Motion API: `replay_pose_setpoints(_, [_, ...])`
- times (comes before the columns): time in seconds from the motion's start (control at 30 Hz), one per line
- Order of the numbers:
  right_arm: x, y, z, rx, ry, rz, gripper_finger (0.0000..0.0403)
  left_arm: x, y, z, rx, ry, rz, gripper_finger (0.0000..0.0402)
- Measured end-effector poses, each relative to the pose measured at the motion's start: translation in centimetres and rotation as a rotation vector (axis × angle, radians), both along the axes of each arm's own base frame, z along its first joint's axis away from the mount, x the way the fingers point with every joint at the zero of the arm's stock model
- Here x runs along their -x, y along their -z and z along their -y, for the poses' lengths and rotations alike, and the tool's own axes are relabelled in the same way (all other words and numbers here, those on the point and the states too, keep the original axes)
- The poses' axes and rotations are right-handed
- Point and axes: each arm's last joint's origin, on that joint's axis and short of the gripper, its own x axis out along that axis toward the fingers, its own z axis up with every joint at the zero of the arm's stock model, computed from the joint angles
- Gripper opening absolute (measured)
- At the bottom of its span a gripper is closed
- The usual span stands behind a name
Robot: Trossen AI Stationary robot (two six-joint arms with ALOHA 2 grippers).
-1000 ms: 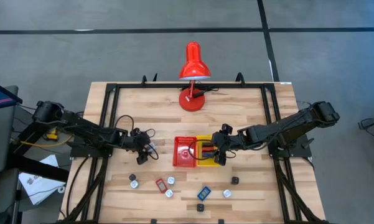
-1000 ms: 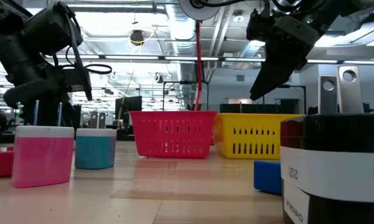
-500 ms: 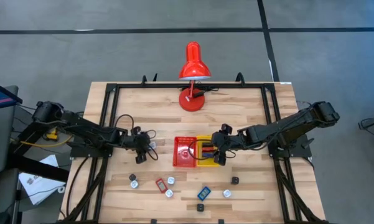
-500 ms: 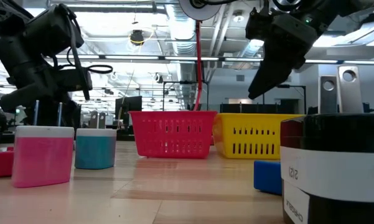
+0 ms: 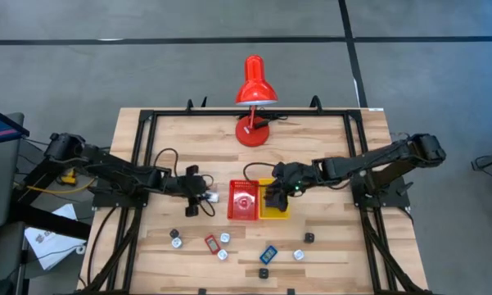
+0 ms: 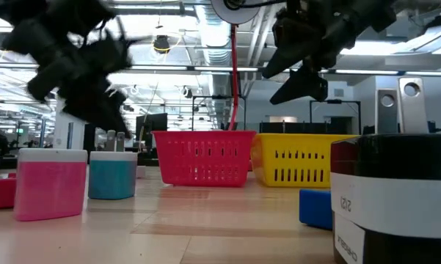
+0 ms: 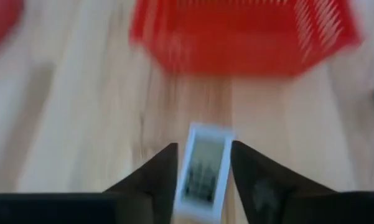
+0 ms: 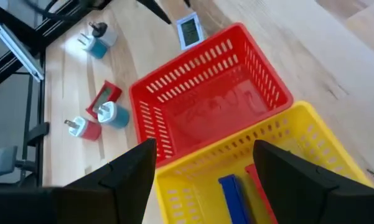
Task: Pick & Place Office items
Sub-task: Put the white digital timer into the yellow bin
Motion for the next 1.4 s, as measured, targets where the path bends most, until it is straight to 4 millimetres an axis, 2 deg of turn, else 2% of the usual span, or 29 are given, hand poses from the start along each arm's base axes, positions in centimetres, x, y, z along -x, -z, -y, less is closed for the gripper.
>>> replay_pose_setpoints(0.13, [-0.1, 0.0, 1.0, -0.012, 0.044, 0.000, 0.0260, -1.0, -1.5, 0.1, -0.081, 0.042, 0.045, 0.0093])
replay_pose_setpoints(0.3, [-0.1, 0.1, 1.3, -0.013, 0.052, -0.008, 0.0260, -0.5, -1.2, 0.0, -0.101, 0.042, -0.022, 0.0057])
replay_pose_setpoints(0.4, [-0.1, 0.0, 1.2, 0.003, 0.033, -0.006, 0.0260, -0.3, -0.9, -0.2, -0.110, 0.043, -0.058, 0.0051])
replay_pose_setpoints(0.7, [-0.1, 0.1, 1.2, 0.018, 0.021, -0.006, 0.0260, -0.9, -1.5, -0.2, -0.059, -0.004, 0.030, 0.0066])
replay_pose_setpoints(0.9, [0.0, 0.1, 1.2, 0.027, 0.014, -0.009, 0.0260, -0.9, -1.5, -0.1, -0.016, 0.016, 0.027, 0.0125])
replay_pose_setpoints(1.1, [0.1, 0.2, 1.2, 0.028, 0.013, -0.026, 0.0260, -0.5, -0.9, -0.2, -0.022, 0.051, -0.003, 0.0234])
replay_pose_setpoints(1.23, [0.1, 0.2, 1.2, 0.029, 0.013, -0.029, 0.0260, -0.4, -0.9, -0.5, -0.077, -0.035, 0.008, 0.0293])
replay_pose_setpoints(1.4, [0.1, 0.3, 1.2, 0.029, 0.013, -0.033, 0.0260, -0.5, -0.9, -0.9, -0.052, -0.090, 0.023, 0.0335])
